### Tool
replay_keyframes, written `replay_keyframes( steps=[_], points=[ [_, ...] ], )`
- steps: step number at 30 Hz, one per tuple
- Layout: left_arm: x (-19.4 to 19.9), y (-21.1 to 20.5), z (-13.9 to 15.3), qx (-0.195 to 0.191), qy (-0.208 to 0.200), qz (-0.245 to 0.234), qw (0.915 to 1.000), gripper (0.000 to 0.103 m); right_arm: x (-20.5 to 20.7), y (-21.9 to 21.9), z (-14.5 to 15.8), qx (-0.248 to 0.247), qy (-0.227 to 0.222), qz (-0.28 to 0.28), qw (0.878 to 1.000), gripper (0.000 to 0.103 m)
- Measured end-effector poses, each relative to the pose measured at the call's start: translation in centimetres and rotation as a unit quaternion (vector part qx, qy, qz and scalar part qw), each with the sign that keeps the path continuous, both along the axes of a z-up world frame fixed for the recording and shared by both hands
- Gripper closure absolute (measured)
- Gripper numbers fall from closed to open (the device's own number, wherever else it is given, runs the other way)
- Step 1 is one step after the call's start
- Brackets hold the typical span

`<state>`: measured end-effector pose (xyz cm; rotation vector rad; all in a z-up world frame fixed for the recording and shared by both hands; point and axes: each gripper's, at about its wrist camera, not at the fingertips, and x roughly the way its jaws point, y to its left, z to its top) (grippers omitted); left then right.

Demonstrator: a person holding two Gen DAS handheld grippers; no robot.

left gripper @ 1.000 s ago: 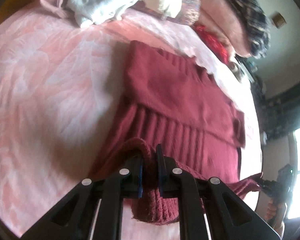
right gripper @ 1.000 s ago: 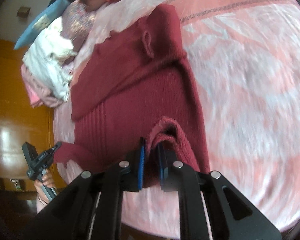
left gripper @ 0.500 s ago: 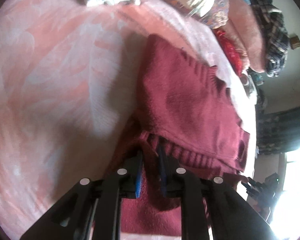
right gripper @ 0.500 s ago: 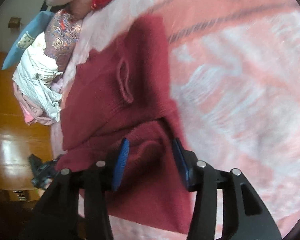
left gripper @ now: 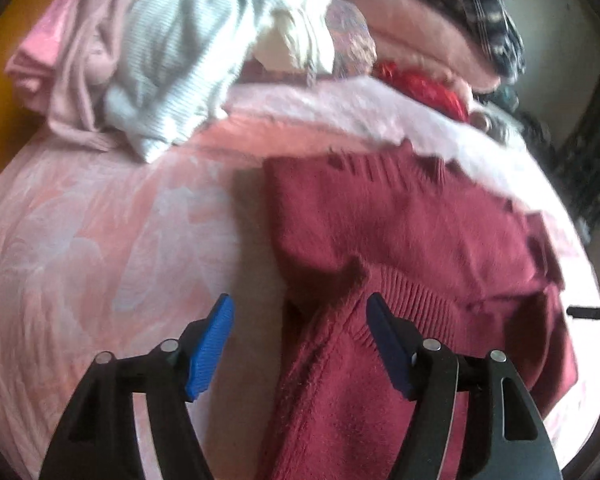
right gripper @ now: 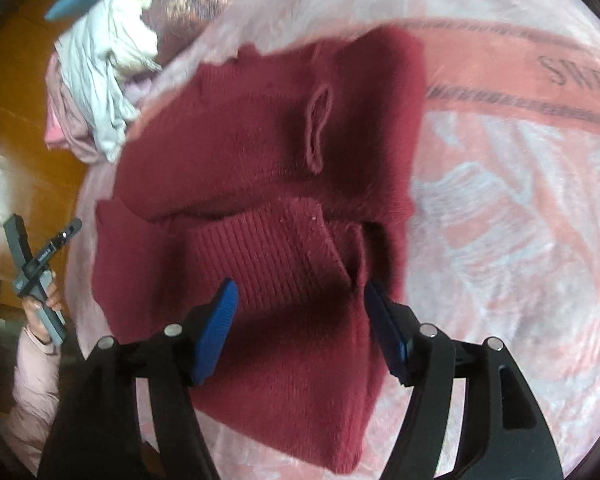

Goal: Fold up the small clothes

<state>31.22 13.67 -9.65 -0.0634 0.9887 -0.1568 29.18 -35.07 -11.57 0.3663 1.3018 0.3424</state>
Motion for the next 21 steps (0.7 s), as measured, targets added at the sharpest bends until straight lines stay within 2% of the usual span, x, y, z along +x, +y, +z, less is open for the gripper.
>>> replay_keyframes(
  steps=[4, 9, 11, 12, 13, 14, 16, 18, 21],
  points=[
    [0.5, -0.9, -1.7, 0.017, 0.008, -0.011, 0.9998, 0.034, 1.0, 1.0, -0.8, -0.029, -0.001, 0.010, 1.000, 0.028],
    [1.1, -2.2, -3.8, 0.039, 0.024, -0.026, 0.9986, 0.034, 1.2, 1.7, -2.3, -0.055, 0.006, 0.022, 0.998, 0.028],
    [1.1, -2.7, -4.2, 0.047, 0.028, -0.035, 0.9979, 0.034, 1.1, 1.9, -2.1, -0.073, -0.001, 0.030, 0.997, 0.046],
    [0.9, -3.1, -4.3, 0.048, 0.031, -0.040, 0.9976, 0.036, 1.0, 2.0, -2.0, -0.080, -0.004, 0.033, 0.996, 0.064],
    [0.7, -3.5, -4.2, 0.048, 0.033, -0.048, 0.9972, 0.044, 0.9, 2.0, -1.9, -0.064, -0.005, 0.036, 0.997, 0.081],
    [0.6, -3.8, -4.1, 0.048, 0.035, -0.055, 0.9967, 0.051, 0.8, 1.9, -1.9, -0.050, -0.005, 0.037, 0.998, 0.089],
    [0.3, -4.4, -4.1, 0.058, 0.043, -0.060, 0.9956, 0.072, 0.6, 2.0, -1.4, -0.045, -0.011, 0.043, 0.998, 0.092],
    [0.2, -4.4, -4.2, 0.037, 0.057, -0.065, 0.9956, 0.091, 0.1, 1.8, -1.0, -0.030, -0.018, 0.051, 0.998, 0.092],
    [0.3, -3.9, -4.3, 0.021, 0.061, -0.053, 0.9965, 0.091, -0.1, 1.7, -1.1, -0.039, -0.024, 0.057, 0.997, 0.092]
  ],
)
